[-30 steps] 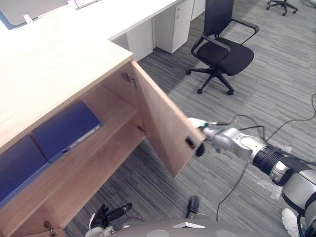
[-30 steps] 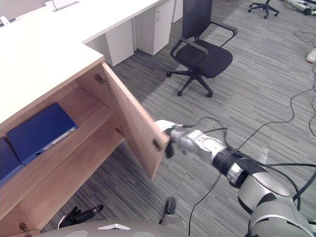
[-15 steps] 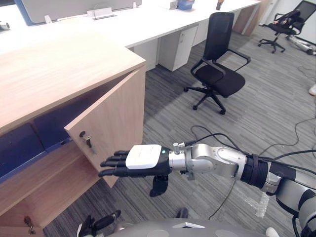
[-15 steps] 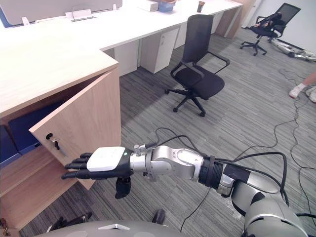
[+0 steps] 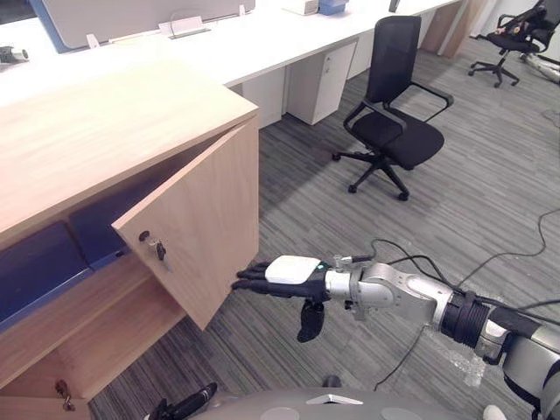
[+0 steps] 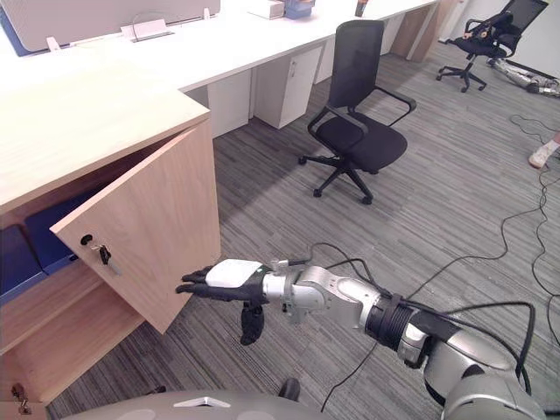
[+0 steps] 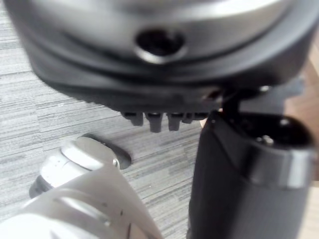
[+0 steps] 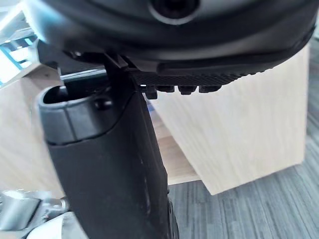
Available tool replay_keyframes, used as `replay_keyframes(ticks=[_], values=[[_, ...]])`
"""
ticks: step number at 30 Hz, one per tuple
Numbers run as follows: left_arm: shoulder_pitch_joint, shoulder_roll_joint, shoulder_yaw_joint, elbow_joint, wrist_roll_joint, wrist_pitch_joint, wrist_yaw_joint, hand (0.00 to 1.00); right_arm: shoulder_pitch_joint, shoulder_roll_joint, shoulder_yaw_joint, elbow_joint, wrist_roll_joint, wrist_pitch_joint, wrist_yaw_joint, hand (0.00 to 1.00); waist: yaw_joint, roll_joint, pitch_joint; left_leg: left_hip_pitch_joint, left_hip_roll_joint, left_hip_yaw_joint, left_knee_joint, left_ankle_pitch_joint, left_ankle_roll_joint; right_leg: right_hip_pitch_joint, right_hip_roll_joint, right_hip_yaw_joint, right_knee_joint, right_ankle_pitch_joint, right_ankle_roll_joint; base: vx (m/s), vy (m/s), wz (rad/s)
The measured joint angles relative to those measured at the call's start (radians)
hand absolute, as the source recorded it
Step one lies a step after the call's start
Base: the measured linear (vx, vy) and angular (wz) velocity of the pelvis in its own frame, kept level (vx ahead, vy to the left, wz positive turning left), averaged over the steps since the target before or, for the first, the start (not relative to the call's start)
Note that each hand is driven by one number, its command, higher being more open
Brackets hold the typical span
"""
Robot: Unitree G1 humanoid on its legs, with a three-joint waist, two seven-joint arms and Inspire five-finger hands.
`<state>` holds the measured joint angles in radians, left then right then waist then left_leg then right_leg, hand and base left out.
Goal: Walk over to the cabinet, pick up the folder, carry it to the office cabinet, place the folder inside the office cabinet, then close the office cabinet door
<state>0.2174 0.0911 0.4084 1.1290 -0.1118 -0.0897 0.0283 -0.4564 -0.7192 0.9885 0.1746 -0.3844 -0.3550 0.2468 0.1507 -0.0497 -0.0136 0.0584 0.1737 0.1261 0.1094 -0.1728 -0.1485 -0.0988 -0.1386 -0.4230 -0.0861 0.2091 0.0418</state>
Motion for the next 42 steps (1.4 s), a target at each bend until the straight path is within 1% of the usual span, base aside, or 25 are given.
replay_keyframes(ticks=[4, 7, 9, 10, 12, 13, 14, 15, 16, 17, 18, 19, 20, 22, 23, 25, 26, 27, 28, 29, 30, 31, 32, 38, 42], values=[[-0.023, 0.001, -0.023, 0.000, 0.000, -0.001, -0.008, 1.00, 0.151, 0.068, -0.156, 0.228, -0.043, 0.037, -0.013, 1.00, 0.010, 0.021, 0.036, 0.001, -0.010, -0.021, 0.001, -0.001, 0.001, 0.013, -0.013, -0.014, 0.000, -0.001, 0.002, 0.00, 0.058, 0.13], [-0.025, -0.001, -0.078, 0.001, -0.004, -0.001, -0.009, 1.00, 0.226, 0.250, -0.315, 0.575, -0.083, 0.104, -0.054, 1.00, 0.007, 0.039, 0.053, 0.001, -0.017, -0.032, 0.004, -0.003, 0.006, 0.019, -0.021, -0.022, 0.000, -0.007, 0.011, 0.00, 0.045, 0.12], [-0.044, -0.019, -0.100, 0.000, -0.004, -0.002, -0.009, 1.00, 0.270, 0.386, -0.507, 0.880, -0.121, 0.179, -0.107, 1.00, 0.006, 0.065, 0.064, 0.000, -0.028, -0.074, 0.004, -0.006, 0.011, 0.046, -0.037, -0.061, 0.001, -0.015, 0.022, 0.03, 0.054, 0.46], [-0.049, -0.026, -0.100, 0.000, -0.004, -0.002, -0.010, 1.00, 0.282, 0.414, -0.574, 0.946, -0.121, 0.197, -0.119, 1.00, 0.008, 0.070, 0.065, 0.000, -0.032, -0.087, 0.005, -0.007, 0.013, 0.056, -0.042, -0.073, 0.002, -0.018, 0.027, 0.08, 0.081, 0.73], [-0.055, -0.045, -0.098, -0.001, -0.003, 0.000, -0.015, 1.00, 0.351, 0.506, -0.915, 1.111, -0.078, 0.291, -0.183, 1.00, 0.006, 0.081, 0.065, 0.011, -0.056, -0.161, 0.008, -0.004, 0.022, 0.115, -0.071, -0.143, 0.007, -0.024, 0.041, 0.09, 0.091, 0.87], [-0.055, -0.046, -0.098, -0.001, -0.003, 0.001, -0.014, 1.00, 0.371, 0.516, -0.982, 1.119, -0.060, 0.307, -0.198, 1.00, 0.007, 0.088, 0.065, 0.019, -0.063, -0.177, 0.007, -0.003, 0.024, 0.133, -0.080, -0.158, 0.008, -0.025, 0.042, 0.08, 0.120, 0.84], [-0.054, -0.047, -0.101, -0.001, -0.003, 0.004, -0.014, 1.00, 0.411, 0.526, -1.079, 1.118, -0.019, 0.327, -0.227, 1.00, 0.005, 0.085, 0.067, 0.024, -0.083, -0.212, 0.010, -0.004, 0.032, 0.149, -0.111, -0.186, 0.048, -0.046, 0.056, 0.09, 0.196, 0.88], [-0.054, -0.047, -0.112, -0.001, -0.002, 0.005, -0.014, 1.00, 0.443, 0.529, -1.172, 1.107, 0.031, 0.332, -0.250, 1.00, -0.004, 0.087, 0.069, 0.029, -0.110, -0.251, 0.012, -0.004, 0.054, 0.144, -0.169, -0.215, 0.152, -0.088, 0.064, 0.06, 0.201, 1.02], [-0.053, -0.045, -0.120, -0.001, 0.000, 0.005, -0.014, 1.00, 0.458, 0.532, -1.214, 1.102, 0.067, 0.334, -0.262, 1.00, -0.014, 0.087, 0.069, 0.030, -0.128, -0.278, 0.018, -0.006, 0.065, 0.141, -0.206, -0.229, 0.215, -0.108, 0.064, 0.06, 0.256, 1.21], [-0.051, -0.045, -0.124, -0.002, 0.001, 0.005, -0.014, 1.00, 0.478, 0.540, -1.300, 1.100, 0.142, 0.344, -0.284, 1.00, -0.024, 0.091, 0.066, 0.026, -0.161, -0.328, 0.046, -0.016, 0.085, 0.130, -0.272, -0.226, 0.343, -0.126, 0.048, 0.03, 0.223, 1.03], [-0.050, -0.045, -0.128, -0.003, 0.001, 0.005, -0.014, 1.00, 0.487, 0.544, -1.338, 1.096, 0.175, 0.347, -0.286, 1.00, -0.025, 0.089, 0.064, 0.024, -0.176, -0.345, 0.062, -0.022, 0.094, 0.121, -0.302, -0.209, 0.398, -0.128, 0.044, 0.04, 0.270, 1.11], [-0.042, -0.039, -0.130, -0.009, 0.002, 0.006, -0.014, 1.00, 0.499, 0.557, -1.384, 1.095, 0.253, 0.347, -0.301, 1.00, -0.028, 0.077, 0.062, 0.021, -0.208, -0.377, 0.088, -0.030, 0.107, 0.102, -0.343, -0.136, 0.478, -0.122, 0.030, 0.03, 0.188, 0.82], [-0.030, -0.032, -0.139, -0.019, 0.002, 0.007, -0.012, 1.00, 0.513, 0.568, -1.405, 1.087, 0.309, 0.347, -0.312, 1.00, -0.028, 0.076, 0.067, 0.020, -0.222, -0.394, 0.102, -0.032, 0.116, 0.091, -0.351, -0.061, 0.513, -0.112, 0.012, 0.06, 0.170, 0.76], [-0.007, -0.009, -0.165, -0.029, 0.003, 0.009, -0.012, 1.00, 0.528, 0.615, -1.453, 1.066, 0.444, 0.339, -0.327, 1.00, -0.043, 0.054, 0.067, 0.011, -0.235, -0.450, 0.128, -0.033, 0.129, 0.068, -0.327, 0.123, 0.559, -0.114, -0.019, 0.09, 0.031, 0.76], [-0.007, -0.004, -0.165, -0.028, 0.003, 0.011, -0.009, 1.00, 0.528, 0.628, -1.466, 1.065, 0.471, 0.337, -0.326, 1.00, -0.051, 0.052, 0.067, -0.010, -0.230, -0.477, 0.144, -0.036, 0.130, 0.066, -0.284, 0.191, 0.554, -0.161, -0.024, 0.07, -0.077, 0.93], [-0.034, -0.005, -0.165, -0.029, 0.003, 0.012, -0.009, 1.00, 0.526, 0.651, -1.488, 1.062, 0.490, 0.325, -0.327, 1.00, -0.078, 0.047, 0.069, -0.082, -0.227, -0.564, 0.165, -0.034, 0.120, 0.044, -0.152, 0.310, 0.518, -0.298, -0.015, 0.02, -0.133, 1.08], [-0.051, -0.007, -0.162, -0.028, 0.004, 0.012, -0.011, 1.00, 0.526, 0.655, -1.486, 1.053, 0.495, 0.326, -0.329, 1.00, -0.078, 0.045, 0.074, -0.097, -0.230, -0.588, 0.166, -0.031, 0.112, 0.045, -0.124, 0.326, 0.486, -0.335, -0.014, 0.01, -0.195, 0.88], [-0.055, -0.008, -0.162, -0.030, 0.004, 0.012, -0.011, 1.00, 0.532, 0.656, -1.478, 1.044, 0.514, 0.326, -0.332, 1.00, -0.075, 0.044, 0.075, -0.111, -0.232, -0.602, 0.169, -0.030, 0.103, 0.060, -0.115, 0.343, 0.459, -0.345, -0.004, 0.00, -0.173, 0.60], [-0.062, -0.009, -0.158, -0.030, 0.004, 0.011, -0.009, 1.00, 0.543, 0.667, -1.472, 1.036, 0.523, 0.326, -0.335, 1.00, -0.076, 0.033, 0.073, -0.126, -0.236, -0.620, 0.178, -0.032, 0.090, 0.089, -0.108, 0.367, 0.424, -0.359, 0.029, 0.02, -0.223, 0.69], [-0.068, -0.007, -0.149, -0.030, 0.004, 0.011, -0.008, 1.00, 0.549, 0.669, -1.469, 1.016, 0.533, 0.325, -0.338, 1.00, -0.076, 0.040, 0.084, -0.140, -0.238, -0.646, 0.188, -0.034, 0.073, 0.103, -0.098, 0.363, 0.415, -0.379, 0.060, 0.02, -0.227, 0.80], [-0.072, -0.019, -0.129, -0.035, 0.003, 0.011, -0.007, 1.00, 0.559, 0.673, -1.467, 0.997, 0.536, 0.325, -0.339, 1.00, -0.075, 0.034, 0.090, -0.141, -0.228, -0.669, 0.179, -0.028, 0.063, 0.118, -0.091, 0.336, 0.412, -0.396, 0.086, 0.03, -0.279, 0.70], [-0.071, -0.024, -0.118, -0.038, 0.003, 0.011, -0.008, 1.00, 0.563, 0.676, -1.467, 0.994, 0.543, 0.324, -0.339, 1.00, -0.075, 0.035, 0.090, -0.138, -0.221, -0.674, 0.174, -0.024, 0.057, 0.128, -0.088, 0.318, 0.410, -0.404, 0.097, 0.02, -0.265, 0.67], [-0.065, -0.037, -0.093, -0.040, 0.003, 0.010, -0.007, 1.00, 0.569, 0.679, -1.463, 0.988, 0.552, 0.321, -0.338, 1.00, -0.075, 0.038, 0.087, -0.130, -0.195, -0.675, 0.158, -0.013, 0.037, 0.158, -0.072, 0.282, 0.392, -0.412, 0.106, 0.00, -0.196, 0.50], [-0.055, -0.045, -0.026, -0.037, -0.046, 0.006, -0.007, 1.00, 0.558, 0.708, -1.462, 0.990, 0.555, 0.306, -0.302, 1.00, -0.075, 0.020, 0.071, -0.160, -0.140, -0.711, 0.063, 0.056, -0.021, 0.189, -0.017, 0.202, 0.274, -0.432, 0.090, -0.06, -0.093, 0.33], [-0.052, -0.052, 0.003, -0.035, -0.070, 0.006, -0.010, 1.00, 0.560, 0.718, -1.533, 1.002, 0.554, 0.305, -0.302, 1.00, -0.075, 0.012, 0.073, -0.158, -0.129, -0.757, 0.022, 0.101, -0.038, 0.203, -0.006, 0.135, 0.278, -0.439, 0.082, -0.11, -0.003, 0.45]])
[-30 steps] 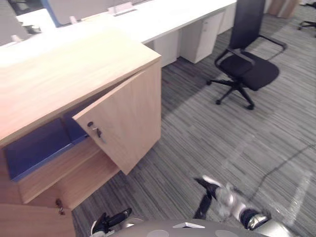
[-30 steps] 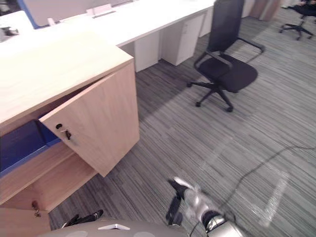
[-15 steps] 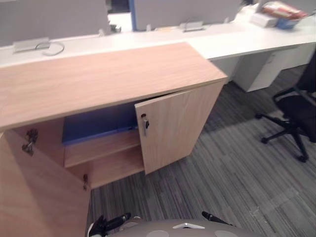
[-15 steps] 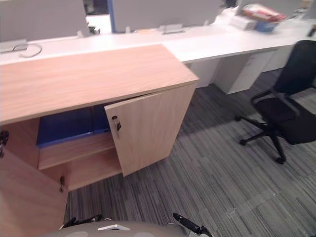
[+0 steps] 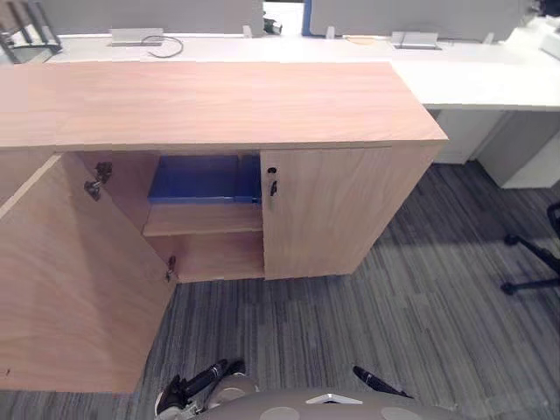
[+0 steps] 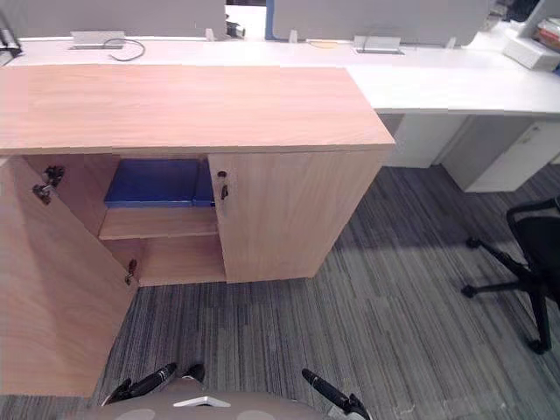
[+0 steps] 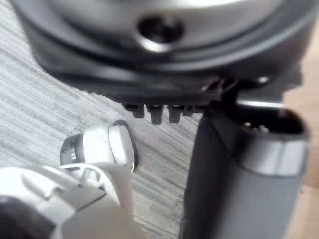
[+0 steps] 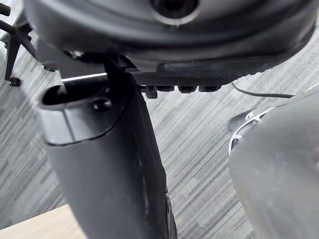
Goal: Walk over to the cabinet, pick up the folder, carry it to the office cabinet, place the folder inside the office cabinet, then close the office cabinet door
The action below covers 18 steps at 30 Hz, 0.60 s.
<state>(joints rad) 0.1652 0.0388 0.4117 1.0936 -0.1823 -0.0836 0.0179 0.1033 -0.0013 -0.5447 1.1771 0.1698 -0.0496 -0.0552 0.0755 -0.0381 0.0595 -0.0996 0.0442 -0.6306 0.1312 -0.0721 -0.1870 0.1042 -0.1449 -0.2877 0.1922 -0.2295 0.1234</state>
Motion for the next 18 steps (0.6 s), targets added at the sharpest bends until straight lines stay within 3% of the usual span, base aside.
replay_keyframes(ticks=[4, 6, 7, 8, 9, 10, 11, 12, 13, 14, 15, 16, 17, 18], values=[[0.001, 0.001, 0.018, -0.007, -0.011, 0.000, 0.001, 1.00, 0.000, 0.004, -0.001, -0.003, -0.003, 0.000, 0.000, 1.00, 0.000, -0.012, 0.008, -0.027, -0.014, -0.006, -0.027, 0.061, 0.006, 0.002, -0.011, -0.066, 0.009, -0.008, -0.001, -0.08, 0.048, 0.52], [-0.001, 0.008, 0.029, -0.015, -0.012, 0.001, 0.002, 1.00, -0.001, 0.013, -0.001, -0.004, -0.007, 0.001, 0.000, 1.00, -0.007, -0.033, 0.014, -0.057, -0.034, 0.103, -0.030, 0.109, 0.049, 0.007, -0.046, -0.123, 0.023, -0.012, -0.005, -0.05, 0.074, 0.98], [-0.009, 0.014, 0.030, -0.031, -0.012, 0.000, 0.006, 1.00, -0.002, 0.022, -0.003, -0.003, -0.008, 0.005, 0.000, 1.00, -0.021, -0.051, 0.026, -0.079, -0.029, 0.276, -0.022, 0.120, 0.136, 0.016, -0.072, -0.172, 0.031, -0.012, -0.005, -0.06, 0.087, 1.04], [-0.011, 0.020, 0.037, -0.034, -0.014, 0.000, 0.013, 1.00, -0.008, 0.031, -0.005, -0.004, -0.009, 0.006, 0.000, 1.00, -0.025, -0.059, 0.037, -0.122, -0.002, 0.435, 0.031, 0.104, 0.195, 0.023, -0.082, -0.208, 0.037, -0.010, -0.003, -0.08, 0.092, 1.16], [-0.012, 0.018, 0.034, -0.032, -0.020, 0.003, 0.021, 1.00, -0.018, 0.027, -0.015, -0.004, -0.010, 0.006, 0.000, 1.00, -0.028, -0.051, 0.047, -0.186, 0.071, 0.657, 0.148, 0.072, 0.252, 0.027, -0.090, -0.246, 0.048, -0.006, 0.004, -0.06, 0.126, 0.89], [-0.011, 0.012, 0.035, -0.030, -0.048, 0.003, 0.027, 1.00, -0.027, 0.022, -0.032, -0.002, -0.010, 0.007, -0.004, 1.00, -0.025, -0.046, 0.060, -0.224, 0.141, 0.834, 0.287, 0.030, 0.280, 0.040, -0.104, -0.272, 0.054, -0.002, 0.011, 0.00, 0.183, 0.80], [-0.009, 0.013, 0.034, -0.024, -0.056, 0.002, 0.033, 1.00, -0.027, 0.014, -0.036, -0.002, -0.009, 0.007, -0.005, 1.00, -0.025, -0.027, 0.058, -0.235, 0.171, 0.944, 0.374, -0.019, 0.285, 0.050, -0.113, -0.294, 0.059, 0.000, 0.020, 0.05, 0.203, 0.79], [-0.002, 0.017, 0.018, -0.024, -0.055, -0.001, 0.037, 1.00, -0.032, -0.004, -0.038, -0.002, -0.006, 0.007, -0.004, 1.00, -0.029, 0.010, 0.058, -0.245, 0.183, 1.030, 0.406, -0.056, 0.287, 0.061, -0.109, -0.319, 0.079, -0.006, 0.029, 0.06, 0.158, 0.86], [-0.007, 0.021, -0.012, -0.023, -0.052, -0.001, 0.038, 1.00, -0.040, -0.014, -0.036, 0.002, -0.008, 0.010, -0.004, 1.00, -0.034, 0.019, 0.061, -0.258, 0.163, 1.023, 0.403, -0.054, 0.280, 0.059, -0.118, -0.322, 0.090, -0.018, 0.028, 0.04, 0.169, 1.33], [-0.020, 0.038, -0.069, -0.026, -0.047, -0.011, 0.033, 1.00, -0.057, -0.028, -0.043, 0.020, -0.008, 0.022, 0.000, 1.00, -0.048, 0.030, 0.065, -0.270, 0.087, 0.970, 0.320, -0.005, 0.288, 0.050, -0.113, -0.322, 0.068, -0.046, -0.005, 0.00, 0.158, 1.93], [-0.054, 0.049, -0.101, -0.020, -0.042, -0.012, 0.024, 1.00, -0.070, -0.022, -0.044, 0.029, -0.009, 0.021, 0.003, 1.00, -0.082, 0.005, 0.059, -0.230, -0.006, 0.958, 0.154, 0.031, 0.290, 0.050, -0.089, -0.309, -0.024, -0.028, -0.047, 0.02, 0.171, 2.13], [-0.066, 0.059, -0.099, -0.020, -0.041, -0.010, 0.021, 1.00, -0.071, -0.009, -0.045, 0.034, -0.009, 0.015, 0.004, 1.00, -0.095, -0.017, 0.061, -0.241, -0.003, 1.036, 0.228, -0.014, 0.315, 0.064, -0.105, -0.321, -0.052, 0.006, -0.043, 0.04, 0.081, 1.80], [-0.069, 0.056, -0.100, -0.001, -0.041, -0.003, 0.012, 1.00, -0.072, -0.007, -0.055, 0.033, -0.011, 0.012, 0.004, 1.00, -0.074, -0.002, 0.063, -0.213, 0.082, 1.123, 0.425, -0.119, 0.291, 0.091, -0.121, -0.392, -0.042, 0.037, 0.007, 0.13, 0.122, 1.37], [-0.068, 0.039, -0.100, 0.025, -0.041, 0.002, 0.007, 1.00, -0.074, -0.019, -0.066, 0.023, -0.021, 0.014, 0.000, 1.00, -0.084, 0.044, 0.065, -0.175, 0.093, 1.124, 0.402, -0.200, 0.259, 0.124, -0.106, -0.459, -0.022, 0.037, 0.017, 0.12, 0.114, 1.16]])
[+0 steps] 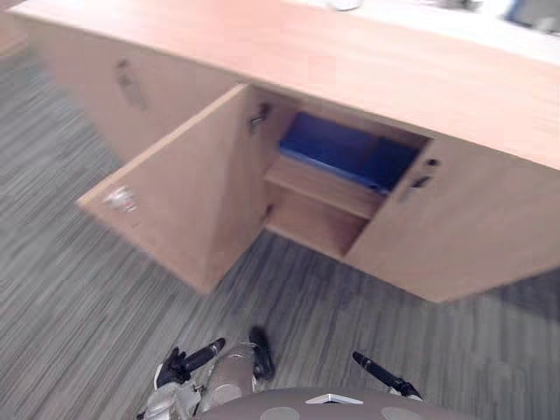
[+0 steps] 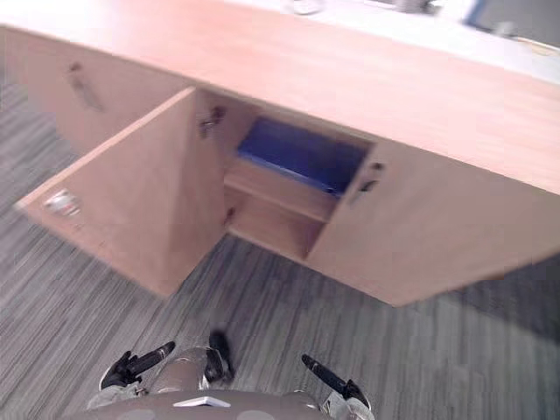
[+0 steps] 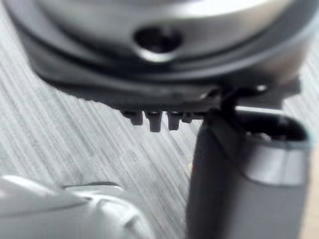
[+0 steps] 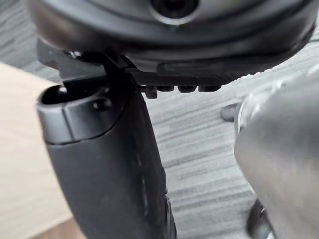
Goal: Walk over to the cabinet, pick up the folder, carry it to the office cabinet, place the folder inside the office cabinet, then close the office cabinet door
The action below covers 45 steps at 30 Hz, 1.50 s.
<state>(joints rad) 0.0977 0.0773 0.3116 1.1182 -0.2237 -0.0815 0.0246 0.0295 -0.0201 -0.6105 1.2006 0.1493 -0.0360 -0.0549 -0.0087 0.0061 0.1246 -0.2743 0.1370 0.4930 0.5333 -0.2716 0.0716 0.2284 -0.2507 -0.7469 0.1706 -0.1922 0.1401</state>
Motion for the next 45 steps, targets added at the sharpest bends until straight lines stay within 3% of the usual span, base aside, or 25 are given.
replay_keyframes(ticks=[2, 5, 9, 11, 15, 16, 18, 19, 20, 21, 22, 25, 29, 31, 35, 40, 42, 45], values=[[-0.008, 0.003, -0.002, 0.010, 0.006, 0.000, -0.001, 1.00, 0.001, -0.003, -0.011, 0.003, -0.025, 0.002, 0.000, 1.00, 0.009, -0.016, 0.000, 0.023, -0.086, -0.035, -0.087, 0.040, 0.023, 0.009, -0.049, -0.077, 0.025, 0.014, 0.000, 0.16, 0.179, 1.09], [-0.008, 0.004, -0.009, 0.032, 0.009, 0.005, -0.003, 1.00, 0.002, 0.004, -0.025, 0.005, -0.025, 0.002, 0.005, 1.00, 0.006, -0.018, 0.001, 0.079, -0.183, -0.104, -0.259, 0.129, 0.044, -0.008, -0.046, -0.122, 0.036, 0.020, 0.000, 0.07, 0.131, 0.80], [0.013, 0.001, -0.048, 0.033, 0.023, 0.005, -0.011, 1.00, 0.005, -0.010, -0.025, 0.002, -0.027, 0.003, 0.007, 1.00, 0.004, 0.005, -0.012, 0.185, -0.242, -0.174, -0.475, 0.247, 0.052, -0.007, -0.062, -0.160, 0.108, 0.039, -0.034, -0.01, 0.025, 0.48], [0.014, 0.002, -0.040, 0.038, 0.035, 0.000, -0.015, 1.00, 0.006, -0.014, -0.025, 0.002, -0.028, 0.005, 0.007, 1.00, 0.005, 0.011, -0.015, 0.217, -0.259, -0.202, -0.571, 0.298, 0.047, -0.002, -0.058, -0.181, 0.115, 0.045, -0.034, -0.05, -0.058, 0.39], [0.045, -0.012, -0.019, 0.041, 0.036, 0.001, -0.022, 1.00, 0.024, -0.026, -0.028, -0.002, -0.028, 0.008, 0.005, 1.00, 0.005, 0.020, -0.019, 0.251, -0.270, -0.248, -0.624, 0.323, 0.045, 0.021, -0.083, -0.225, 0.198, 0.048, -0.040, -0.03, -0.052, 0.43], [0.062, -0.012, -0.024, 0.040, 0.040, 0.001, -0.024, 1.00, 0.043, -0.026, -0.027, -0.028, -0.028, 0.005, 0.007, 1.00, -0.006, 0.027, -0.024, 0.268, -0.272, -0.294, -0.624, 0.318, 0.051, 0.007, -0.116, -0.190, 0.317, 0.066, -0.078, 0.02, 0.013, 0.63], [0.065, -0.010, -0.037, 0.040, 0.040, 0.001, -0.024, 1.00, 0.047, -0.026, -0.025, -0.039, -0.027, 0.004, 0.009, 1.00, -0.019, 0.038, -0.030, 0.278, -0.271, -0.331, -0.623, 0.323, 0.054, -0.051, -0.131, -0.061, 0.416, 0.068, -0.136, 0.06, 0.036, 0.74], [0.064, -0.007, -0.061, 0.040, 0.040, -0.001, -0.022, 1.00, 0.055, -0.020, -0.004, -0.039, -0.026, 0.005, 0.013, 1.00, -0.021, 0.036, -0.025, 0.277, -0.270, -0.367, -0.623, 0.327, 0.049, -0.123, -0.102, 0.159, 0.450, 0.009, -0.129, 0.06, 0.037, 0.73], [0.064, 0.000, -0.065, 0.040, 0.040, -0.001, -0.023, 1.00, 0.055, -0.013, -0.004, -0.038, -0.022, 0.005, 0.024, 1.00, -0.021, 0.026, -0.028, 0.277, -0.270, -0.381, -0.623, 0.330, 0.045, -0.143, -0.087, 0.228, 0.443, -0.019, -0.112, 0.06, 0.035, 0.82], [0.066, 0.010, -0.067, 0.040, 0.039, -0.001, -0.022, 1.00, 0.058, -0.014, -0.006, -0.034, -0.024, 0.010, 0.027, 1.00, -0.021, 0.024, -0.029, 0.273, -0.271, -0.404, -0.623, 0.333, 0.040, -0.161, -0.059, 0.327, 0.395, -0.054, -0.072, 0.05, 0.023, 0.58], [0.064, 0.012, -0.068, 0.040, 0.039, -0.001, -0.022, 1.00, 0.065, -0.012, -0.004, -0.033, -0.025, 0.009, 0.028, 1.00, -0.022, 0.019, -0.033, 0.270, -0.271, -0.417, -0.624, 0.334, 0.038, -0.164, -0.052, 0.352, 0.357, -0.064, -0.056, 0.06, 0.008, 0.77], [0.061, 0.017, -0.067, 0.039, 0.038, -0.004, -0.022, 1.00, 0.074, -0.005, -0.006, -0.003, -0.024, 0.012, 0.028, 1.00, -0.019, -0.008, -0.049, 0.257, -0.274, -0.451, -0.624, 0.337, 0.035, -0.156, -0.039, 0.339, 0.178, -0.048, -0.006, 0.06, -0.051, 0.56], [0.069, 0.045, -0.062, 0.039, -0.010, -0.003, -0.032, 1.00, 0.073, 0.013, -0.007, 0.015, -0.024, 0.013, 0.034, 1.00, -0.019, -0.051, -0.073, 0.245, -0.284, -0.442, -0.624, 0.338, 0.027, -0.161, 0.001, 0.330, 0.027, 0.009, -0.014, 0.05, -0.148, -0.03], [0.063, 0.038, -0.056, 0.039, -0.017, -0.003, -0.032, 1.00, 0.073, 0.005, -0.021, 0.016, -0.024, 0.013, 0.035, 1.00, -0.022, -0.041, -0.080, 0.247, -0.270, -0.432, -0.624, 0.333, 0.013, -0.142, 0.016, 0.329, -0.023, 0.020, 0.000, 0.05, -0.167, -0.19], [0.006, 0.055, 0.055, 0.038, -0.018, 0.009, -0.049, 1.00, 0.079, 0.001, -0.093, 0.031, -0.025, 0.029, 0.036, 1.00, -0.028, -0.026, -0.079, 0.263, -0.239, -0.417, -0.624, 0.323, -0.014, -0.105, 0.059, 0.331, -0.092, 0.033, -0.021, 0.08, -0.151, -0.12], [-0.128, 0.205, 0.087, 0.016, 0.019, 0.051, -0.059, 1.00, 0.079, -0.005, -0.154, 0.042, -0.028, 0.033, 0.052, 1.00, -0.040, -0.036, -0.075, 0.287, -0.223, -0.400, -0.624, 0.308, -0.037, -0.079, 0.079, 0.343, -0.125, 0.031, -0.031, 0.08, -0.098, -0.11], [-0.208, 0.288, 0.076, 0.011, 0.096, 0.066, -0.056, 1.00, 0.074, -0.008, -0.171, 0.042, -0.033, 0.037, 0.059, 1.00, -0.041, -0.032, -0.071, 0.293, -0.215, -0.385, -0.624, 0.303, -0.045, -0.078, 0.085, 0.358, -0.125, 0.037, -0.040, 0.07, -0.047, -0.23], [-0.379, 0.462, -0.030, 0.008, 0.334, 0.071, -0.028, 1.00, 0.072, -0.002, -0.192, 0.043, -0.067, 0.049, 0.081, 1.00, -0.047, -0.026, -0.067, 0.308, -0.197, -0.357, -0.623, 0.297, -0.055, -0.077, 0.100, 0.386, -0.125, 0.052, -0.061, 0.04, -0.027, -0.25]])
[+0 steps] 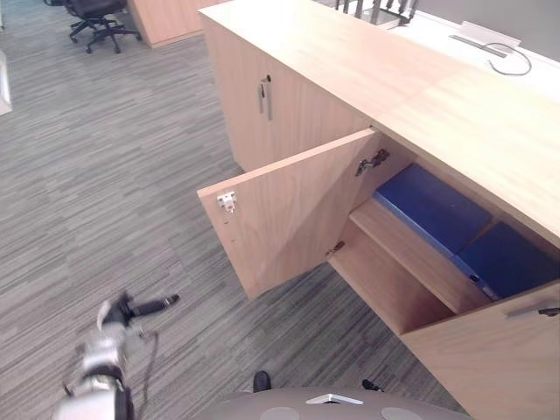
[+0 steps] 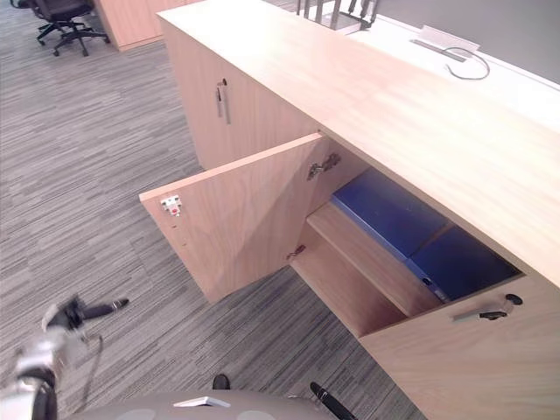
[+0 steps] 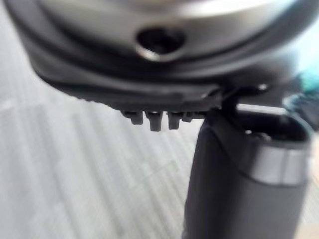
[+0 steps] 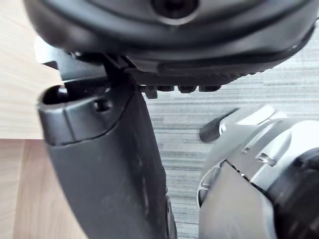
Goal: Walk over to the cabinet, pick up the folder, carry it to the office cabinet, place the folder inside the office cabinet, then close the office cabinet door
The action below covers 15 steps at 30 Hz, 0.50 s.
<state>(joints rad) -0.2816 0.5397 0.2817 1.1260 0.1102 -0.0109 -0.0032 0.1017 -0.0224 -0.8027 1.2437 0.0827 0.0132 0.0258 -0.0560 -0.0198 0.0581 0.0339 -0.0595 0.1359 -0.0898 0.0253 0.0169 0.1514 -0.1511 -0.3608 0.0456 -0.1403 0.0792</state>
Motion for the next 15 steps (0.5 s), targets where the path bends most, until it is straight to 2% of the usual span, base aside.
replay_keyframes(ticks=[3, 5, 6, 11, 15], values=[[-0.160, 0.095, -0.106, -0.047, 0.239, -0.003, 0.038, 1.00, 0.003, 0.011, -0.015, 0.009, 0.002, 0.002, 0.024, 1.00, -0.006, 0.006, 0.004, 0.011, 0.003, 0.036, 0.000, -0.005, -0.008, -0.005, 0.000, 0.027, 0.002, 0.004, -0.001, 0.02, -0.013, -0.31], [-0.242, 0.108, -0.164, -0.056, 0.323, -0.004, 0.048, 1.00, 0.002, 0.014, -0.032, 0.008, 0.007, 0.002, 0.042, 1.00, -0.009, 0.018, 0.012, 0.011, 0.006, 0.055, 0.001, -0.006, -0.009, -0.015, 0.000, 0.047, 0.002, 0.011, -0.001, -0.01, 0.010, -0.31], [-0.280, 0.109, -0.201, -0.056, 0.365, -0.005, 0.050, 1.00, 0.002, 0.014, -0.037, 0.008, 0.012, 0.002, 0.049, 1.00, -0.024, 0.024, 0.015, 0.012, 0.007, 0.067, 0.002, -0.006, -0.009, -0.019, 0.000, 0.059, 0.002, 0.017, 0.000, -0.02, 0.014, -0.31], [-0.329, 0.101, -0.348, -0.055, 0.549, -0.008, 0.060, 1.00, 0.004, 0.020, -0.042, 0.008, 0.024, -0.001, 0.058, 1.00, -0.063, 0.023, 0.017, 0.025, 0.027, 0.138, 0.002, -0.011, -0.017, -0.046, 0.014, 0.123, 0.002, 0.039, -0.002, -0.03, -0.010, -0.50], [-0.348, 0.084, -0.481, -0.065, 0.648, -0.031, 0.067, 1.00, 0.029, 0.021, -0.040, 0.007, 0.054, -0.005, 0.054, 1.00, -0.078, 0.022, 0.019, 0.026, 0.034, 0.147, 0.000, -0.012, -0.018, -0.051, 0.019, 0.121, 0.003, 0.042, -0.002, -0.04, -0.039, -0.10]])
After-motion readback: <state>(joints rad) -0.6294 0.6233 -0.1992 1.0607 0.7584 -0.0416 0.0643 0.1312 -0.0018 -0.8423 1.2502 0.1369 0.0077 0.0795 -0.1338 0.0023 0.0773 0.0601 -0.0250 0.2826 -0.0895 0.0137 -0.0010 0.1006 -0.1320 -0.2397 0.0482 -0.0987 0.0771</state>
